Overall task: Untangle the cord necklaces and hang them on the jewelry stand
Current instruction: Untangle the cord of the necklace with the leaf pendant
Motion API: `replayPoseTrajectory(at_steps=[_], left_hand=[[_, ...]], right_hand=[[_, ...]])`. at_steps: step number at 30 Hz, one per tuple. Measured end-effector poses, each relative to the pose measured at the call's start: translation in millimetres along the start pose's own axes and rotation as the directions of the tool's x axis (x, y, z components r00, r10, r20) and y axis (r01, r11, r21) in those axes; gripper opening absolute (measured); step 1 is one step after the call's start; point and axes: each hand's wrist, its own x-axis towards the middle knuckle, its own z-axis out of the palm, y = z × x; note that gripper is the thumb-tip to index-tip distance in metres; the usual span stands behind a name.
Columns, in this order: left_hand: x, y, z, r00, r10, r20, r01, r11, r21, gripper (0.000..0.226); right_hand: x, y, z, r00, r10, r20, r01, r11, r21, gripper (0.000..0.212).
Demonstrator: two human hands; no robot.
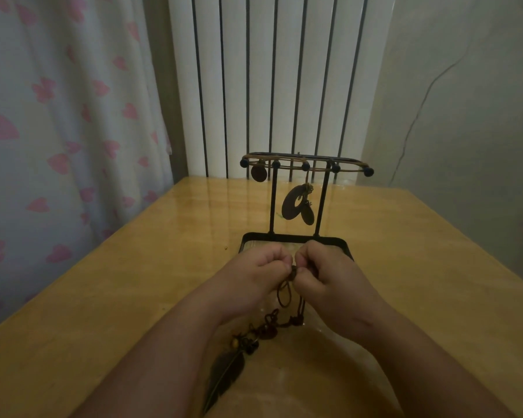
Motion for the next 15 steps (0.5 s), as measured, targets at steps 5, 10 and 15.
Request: replayPoseTrajectory(at_steps=[5, 10, 15], left_hand=[[0.2, 0.5, 0.2, 1.0, 0.011, 0.012, -0.01, 0.996, -0.09, 0.02], [1.0, 0.2, 1.5, 1.0, 0.014, 0.0, -0.014, 0.987, -0.163, 0.018], [3.5, -4.2, 0.8, 0.989, 0.046, -0.142, -0.036, 0.997, 0.073, 0.024]], right_hand=[[0.9, -0.3, 3.3, 0.998, -0.003, -0.063, 0.007, 0.998, 0.056, 0.015], [1.3, -3.2, 3.8, 0.994, 0.002, -0.106, 0.01, 0.994, 0.109, 0.011], [2.4, 2.4, -1.0, 0.996, 0.008, -0.094, -0.007, 1.0, 0.011, 0.009]])
